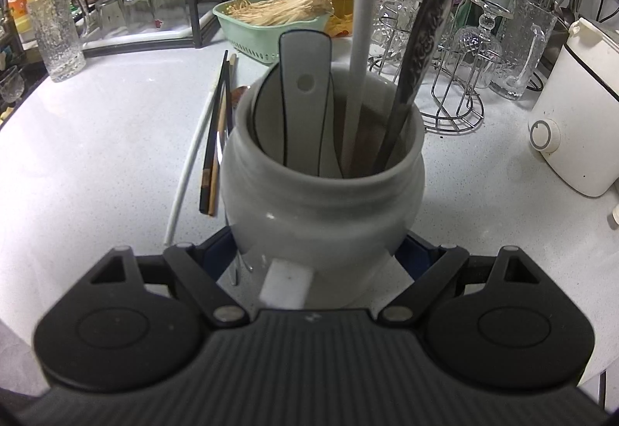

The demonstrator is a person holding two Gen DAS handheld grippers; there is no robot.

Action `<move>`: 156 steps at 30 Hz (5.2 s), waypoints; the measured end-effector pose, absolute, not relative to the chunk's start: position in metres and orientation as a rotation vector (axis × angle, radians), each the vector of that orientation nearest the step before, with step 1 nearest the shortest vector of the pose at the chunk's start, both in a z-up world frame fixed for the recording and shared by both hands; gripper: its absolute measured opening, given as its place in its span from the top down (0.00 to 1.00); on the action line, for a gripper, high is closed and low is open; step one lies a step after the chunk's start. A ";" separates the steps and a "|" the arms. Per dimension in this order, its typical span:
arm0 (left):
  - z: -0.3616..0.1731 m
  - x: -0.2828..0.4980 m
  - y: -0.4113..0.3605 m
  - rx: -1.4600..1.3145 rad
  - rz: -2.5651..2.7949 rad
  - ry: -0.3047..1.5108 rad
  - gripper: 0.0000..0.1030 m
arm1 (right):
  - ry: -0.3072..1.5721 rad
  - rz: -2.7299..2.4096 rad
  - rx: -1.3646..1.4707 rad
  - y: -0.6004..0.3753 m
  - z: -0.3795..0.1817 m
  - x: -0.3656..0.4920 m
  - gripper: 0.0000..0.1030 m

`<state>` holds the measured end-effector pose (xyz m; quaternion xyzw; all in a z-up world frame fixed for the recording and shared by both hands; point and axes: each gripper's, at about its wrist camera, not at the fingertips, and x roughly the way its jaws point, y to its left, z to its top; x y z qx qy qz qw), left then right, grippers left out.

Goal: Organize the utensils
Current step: 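Lower the white stick into the jar with left gripper, then open left gripper and withdraw it from the jar, then move left gripper to the silver fork beside the chopsticks and grasp it, then lift the silver fork with left gripper and carry it over the jar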

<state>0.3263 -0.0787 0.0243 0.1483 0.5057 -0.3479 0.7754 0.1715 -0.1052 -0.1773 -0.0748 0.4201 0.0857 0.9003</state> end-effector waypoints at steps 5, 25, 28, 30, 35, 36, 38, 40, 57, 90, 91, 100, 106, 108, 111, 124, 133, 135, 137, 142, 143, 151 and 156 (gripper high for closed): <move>0.022 0.338 -0.092 0.327 -0.758 1.194 0.92 | 0.870 0.177 -0.154 -0.105 -0.177 0.172 0.13; 0.047 0.321 -0.051 0.216 -0.718 1.101 0.45 | 0.873 0.162 -0.147 -0.104 -0.177 0.172 0.13; 0.052 0.312 -0.035 0.208 -0.694 1.049 0.45 | 0.873 0.162 -0.146 -0.104 -0.177 0.171 0.13; 0.053 0.306 -0.023 0.183 -0.682 1.027 0.45 | 0.873 0.160 -0.142 -0.104 -0.177 0.171 0.13; 0.047 0.290 0.008 0.146 -0.628 0.964 0.45 | 0.871 0.150 -0.134 -0.104 -0.177 0.170 0.13; 0.045 0.288 0.015 0.125 -0.618 0.959 0.45 | 0.870 0.146 -0.131 -0.104 -0.177 0.170 0.13; 0.038 0.284 0.030 0.101 -0.587 0.934 0.45 | 0.867 0.140 -0.128 -0.103 -0.178 0.169 0.13; 0.031 0.275 0.041 0.104 -0.556 0.894 0.45 | 0.865 0.135 -0.122 -0.103 -0.178 0.169 0.13; -0.076 0.241 0.108 -0.162 -0.348 0.897 0.45 | 0.858 0.073 -0.089 -0.099 -0.179 0.170 0.13; -0.206 0.318 0.051 -0.336 -0.160 0.974 0.78 | 0.903 0.235 -0.173 -0.147 -0.175 0.172 0.13; -0.209 0.322 0.048 -0.332 -0.154 0.979 0.80 | 0.899 0.243 -0.176 -0.149 -0.175 0.171 0.13; -0.221 0.340 0.035 -0.272 -0.050 1.012 0.82 | 0.871 0.307 -0.196 -0.158 -0.176 0.166 0.13; -0.215 0.334 0.033 -0.256 -0.035 1.044 0.82 | 0.862 0.342 -0.204 -0.163 -0.176 0.163 0.13; -0.216 0.331 0.031 -0.236 -0.027 1.048 0.82 | 0.861 0.348 -0.206 -0.164 -0.176 0.162 0.13; -0.217 0.332 0.027 -0.221 -0.024 1.053 0.82 | 0.857 0.359 -0.210 -0.165 -0.176 0.161 0.13; -0.217 0.333 0.013 -0.154 0.023 1.043 0.91 | 0.846 0.388 -0.216 -0.171 -0.176 0.159 0.13; -0.196 0.320 0.012 -0.158 0.025 1.011 0.92 | 0.839 0.398 -0.224 -0.171 -0.177 0.160 0.13; -0.188 0.316 0.013 -0.162 0.026 0.999 0.92 | 0.836 0.400 -0.228 -0.171 -0.177 0.159 0.13; -0.180 0.311 0.013 -0.167 0.025 0.991 0.92 | 0.836 0.399 -0.228 -0.170 -0.177 0.160 0.13; -0.161 0.294 0.014 -0.175 0.021 0.968 0.93 | 0.833 0.396 -0.227 -0.164 -0.177 0.163 0.13; -0.158 0.290 0.015 -0.175 0.018 0.964 0.93 | 0.833 0.395 -0.227 -0.162 -0.177 0.163 0.13; -0.148 0.263 0.030 -0.215 0.005 0.957 0.98 | 0.830 0.375 -0.219 -0.147 -0.179 0.171 0.13; -0.136 0.254 0.044 -0.226 -0.023 0.934 0.98 | 0.829 0.357 -0.217 -0.135 -0.180 0.175 0.13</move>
